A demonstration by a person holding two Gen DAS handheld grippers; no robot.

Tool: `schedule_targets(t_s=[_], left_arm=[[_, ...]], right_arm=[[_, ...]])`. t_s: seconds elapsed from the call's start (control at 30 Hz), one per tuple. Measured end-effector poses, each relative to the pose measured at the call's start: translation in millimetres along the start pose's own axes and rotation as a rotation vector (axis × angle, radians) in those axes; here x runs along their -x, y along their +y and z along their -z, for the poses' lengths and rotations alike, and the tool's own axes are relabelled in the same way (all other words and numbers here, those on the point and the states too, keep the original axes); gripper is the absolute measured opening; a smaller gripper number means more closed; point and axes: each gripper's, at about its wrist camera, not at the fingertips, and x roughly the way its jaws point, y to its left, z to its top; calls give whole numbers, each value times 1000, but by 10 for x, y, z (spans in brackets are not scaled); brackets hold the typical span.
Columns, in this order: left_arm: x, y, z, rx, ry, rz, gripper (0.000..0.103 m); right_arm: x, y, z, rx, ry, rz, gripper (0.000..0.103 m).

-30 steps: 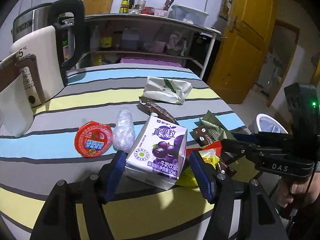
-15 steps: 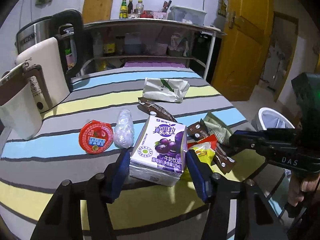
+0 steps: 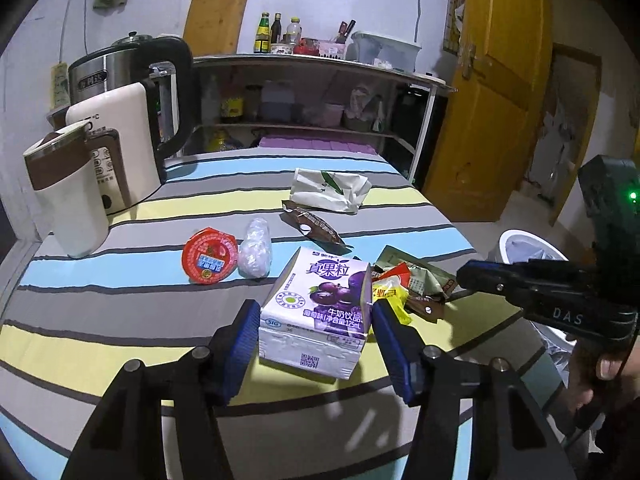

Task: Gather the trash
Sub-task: 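Grasp the purple grape milk carton with the left tool while the right tool grasps the green wrapper, then carry the carton and green wrapper over the white bin and open both tools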

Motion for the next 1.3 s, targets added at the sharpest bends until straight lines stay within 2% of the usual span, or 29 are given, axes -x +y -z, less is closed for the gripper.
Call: schedule_targets(t_s=[0.03, 0.07, 0.1, 0.33, 0.4, 0.53, 0.67, 0.9, 1.3], left_arm=[[5, 2, 6, 2, -1, -1, 58], [4, 12, 9, 4, -1, -1, 58], [2, 24, 13, 8, -1, 1, 58], [-52, 112, 26, 33, 6, 1, 58], [-62, 116, 35, 34, 10, 1, 57], [-72, 113, 49, 32, 14, 0, 57], [-46, 99, 62, 36, 12, 0, 57], [106, 48, 84, 37, -13, -4, 57], [478, -139, 81, 34, -70, 20, 57]], right_arm=[[1, 9, -5, 12, -3, 5, 22], [-13, 20, -13, 25, -2, 8, 37], [-42, 21, -22, 31, 2, 7, 43], [-355, -94, -56, 32, 81, 15, 42], [-444, -107, -51, 29, 106, 0, 31], [-430, -97, -33, 33, 95, 6, 26], [-338, -101, -11, 21, 78, 6, 18], [-128, -91, 74, 2, 57, 4, 17], [467, -34, 213, -38, -36, -4, 16]])
